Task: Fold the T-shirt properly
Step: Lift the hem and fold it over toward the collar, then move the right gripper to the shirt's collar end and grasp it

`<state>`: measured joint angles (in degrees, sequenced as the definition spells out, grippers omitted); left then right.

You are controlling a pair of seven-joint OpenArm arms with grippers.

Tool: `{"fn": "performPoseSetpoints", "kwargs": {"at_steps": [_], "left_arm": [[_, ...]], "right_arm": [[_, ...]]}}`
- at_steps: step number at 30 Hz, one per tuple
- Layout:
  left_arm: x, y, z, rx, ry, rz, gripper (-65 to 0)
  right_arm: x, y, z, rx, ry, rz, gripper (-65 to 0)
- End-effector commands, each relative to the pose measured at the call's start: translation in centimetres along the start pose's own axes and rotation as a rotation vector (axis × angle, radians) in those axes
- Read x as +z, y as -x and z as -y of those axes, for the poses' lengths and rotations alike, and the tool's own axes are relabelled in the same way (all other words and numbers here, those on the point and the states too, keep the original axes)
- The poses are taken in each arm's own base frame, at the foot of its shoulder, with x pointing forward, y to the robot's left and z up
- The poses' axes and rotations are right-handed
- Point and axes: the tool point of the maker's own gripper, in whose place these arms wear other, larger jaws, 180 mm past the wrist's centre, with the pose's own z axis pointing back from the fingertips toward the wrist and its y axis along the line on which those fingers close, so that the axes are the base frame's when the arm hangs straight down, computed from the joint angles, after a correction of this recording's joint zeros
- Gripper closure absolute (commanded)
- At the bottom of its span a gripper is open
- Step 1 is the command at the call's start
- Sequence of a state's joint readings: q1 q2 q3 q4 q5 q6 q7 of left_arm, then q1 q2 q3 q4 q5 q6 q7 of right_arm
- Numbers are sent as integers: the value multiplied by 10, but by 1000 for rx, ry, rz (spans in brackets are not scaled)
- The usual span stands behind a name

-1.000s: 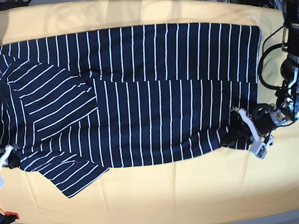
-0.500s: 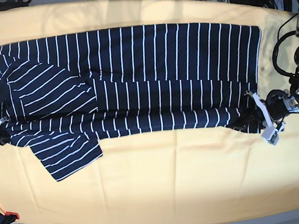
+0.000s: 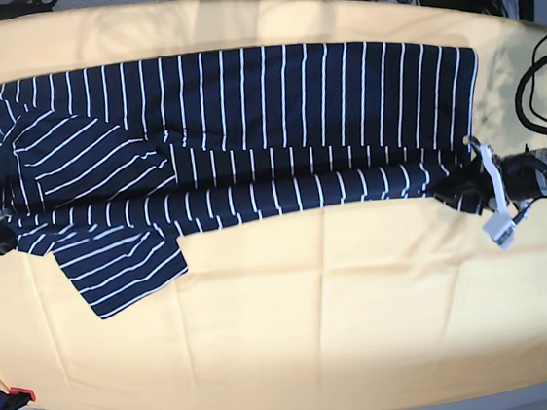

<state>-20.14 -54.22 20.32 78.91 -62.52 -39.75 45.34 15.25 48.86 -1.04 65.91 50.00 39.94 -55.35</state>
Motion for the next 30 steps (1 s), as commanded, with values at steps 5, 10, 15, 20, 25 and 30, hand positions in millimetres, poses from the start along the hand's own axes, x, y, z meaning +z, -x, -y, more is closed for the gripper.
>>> {"fn": "performPoseSetpoints", "kwargs": {"at_steps": [5,10,15,20,25,30], "left_arm": [[19,15,10,-3,25,-89,0],[23,32,15,0,43,-181,0],[30,49,39,74,168,-282,0],[32,52,50,97,223,-306,0],[32,52,49,98,222,-305,-260],[30,50,39,74,166,-287,-325]], "right_arm": [[18,-13,17,18,47,23,0],[20,-6,12,-1,18,-16,0],[20,-4,10,-9,4,-28,0],[20,-4,10,-9,3,-26,-20],[28,-15,11,-13,-7,18,-406],[58,-56,12,19,-19,154,-409]]}}
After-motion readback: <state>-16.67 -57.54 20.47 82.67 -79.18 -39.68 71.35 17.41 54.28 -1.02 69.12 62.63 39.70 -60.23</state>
